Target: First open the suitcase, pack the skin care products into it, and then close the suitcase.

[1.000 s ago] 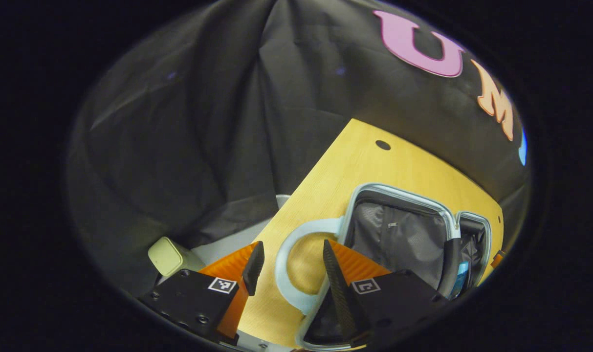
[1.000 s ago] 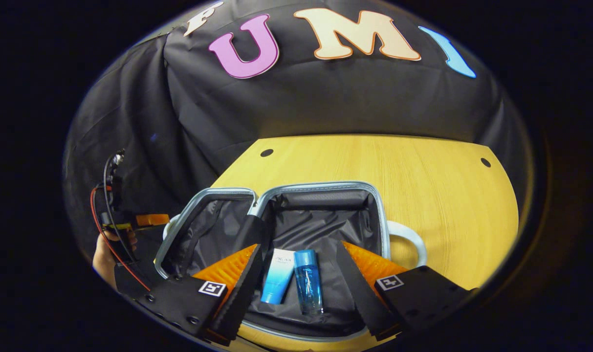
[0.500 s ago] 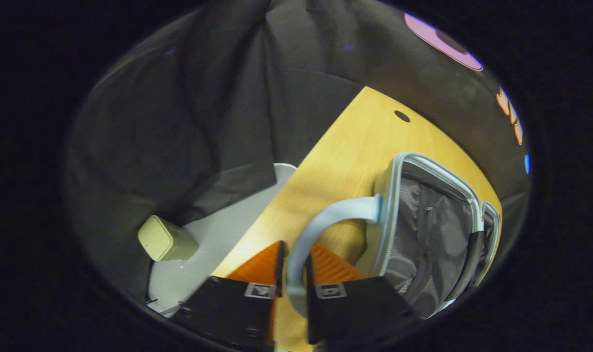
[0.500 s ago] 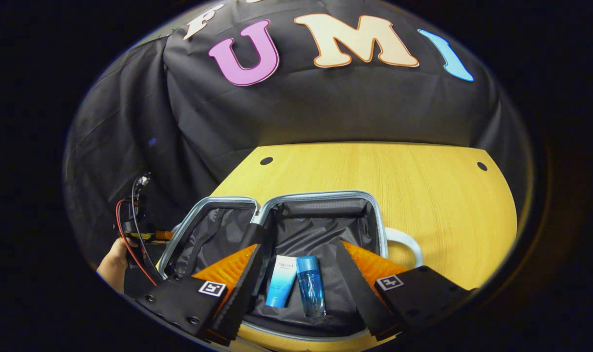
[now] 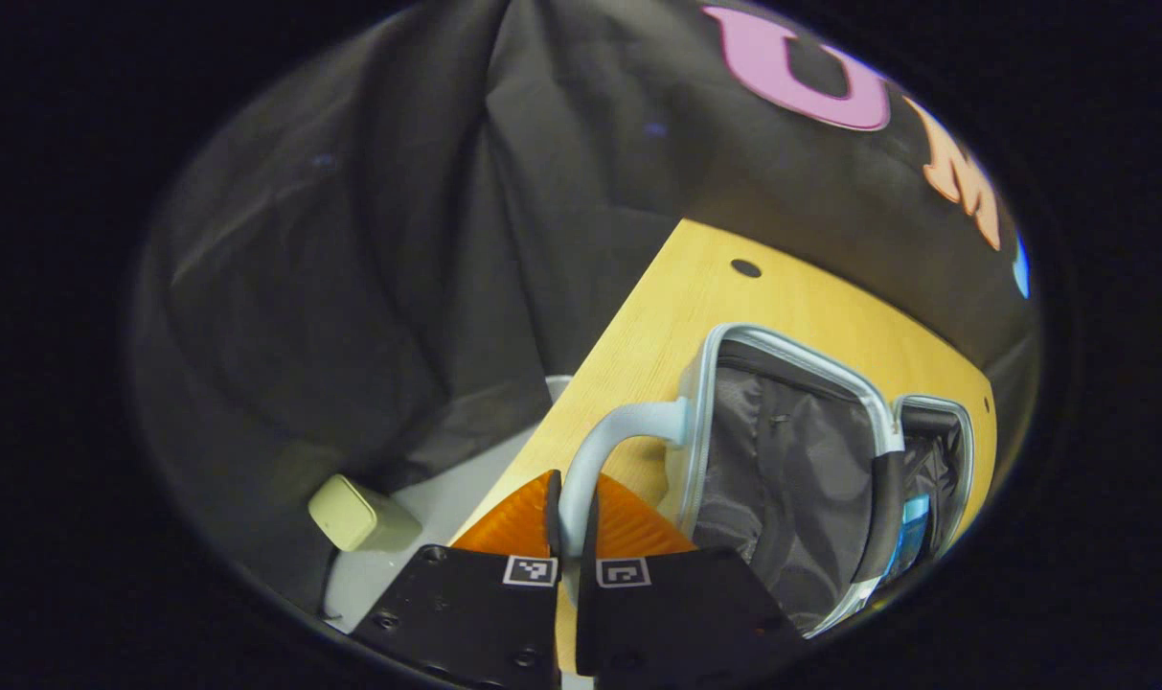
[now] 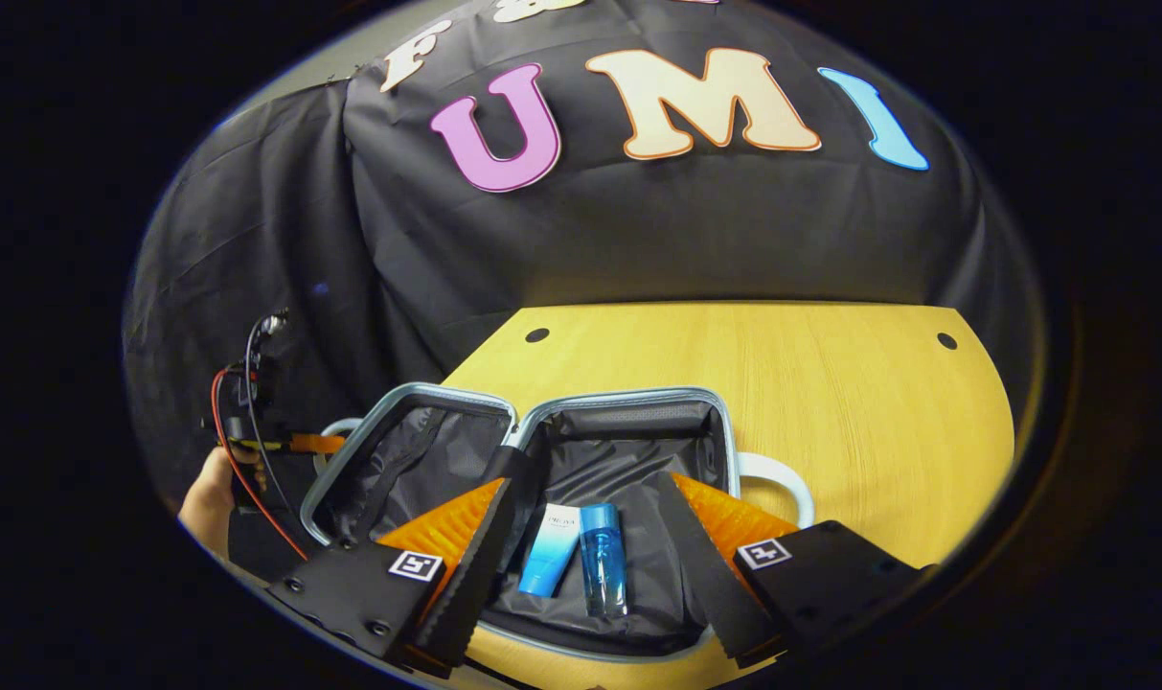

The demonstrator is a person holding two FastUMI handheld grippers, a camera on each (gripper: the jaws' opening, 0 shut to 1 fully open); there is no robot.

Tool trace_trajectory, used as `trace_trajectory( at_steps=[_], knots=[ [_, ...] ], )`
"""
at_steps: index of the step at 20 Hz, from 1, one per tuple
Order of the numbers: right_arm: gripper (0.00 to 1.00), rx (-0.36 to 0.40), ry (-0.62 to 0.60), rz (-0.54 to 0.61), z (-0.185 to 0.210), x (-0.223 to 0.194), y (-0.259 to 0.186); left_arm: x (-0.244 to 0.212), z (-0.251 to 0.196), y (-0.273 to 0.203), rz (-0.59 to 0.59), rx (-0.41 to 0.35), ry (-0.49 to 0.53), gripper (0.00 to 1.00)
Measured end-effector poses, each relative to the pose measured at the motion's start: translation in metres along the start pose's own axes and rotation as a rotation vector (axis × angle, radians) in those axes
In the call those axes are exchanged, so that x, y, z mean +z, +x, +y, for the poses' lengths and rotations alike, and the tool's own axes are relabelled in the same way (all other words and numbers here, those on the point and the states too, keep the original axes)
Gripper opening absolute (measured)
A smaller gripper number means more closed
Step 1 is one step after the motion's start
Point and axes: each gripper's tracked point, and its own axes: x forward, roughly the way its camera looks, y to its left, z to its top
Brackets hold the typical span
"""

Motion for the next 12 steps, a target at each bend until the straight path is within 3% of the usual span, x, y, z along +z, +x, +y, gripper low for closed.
trace_trajectory(
  at_steps=[6,12],
  knots=[
    [0.95,0.054,-0.017,-0.045,-0.013,0.007,-0.033,0.054,-0.044,-0.072,-0.160,0.036,0.133,0.00],
    [0.95,0.067,-0.013,-0.068,-0.037,0.014,-0.062,0.083,-0.106,-0.125,-0.250,-0.029,0.158,0.00]
  ],
)
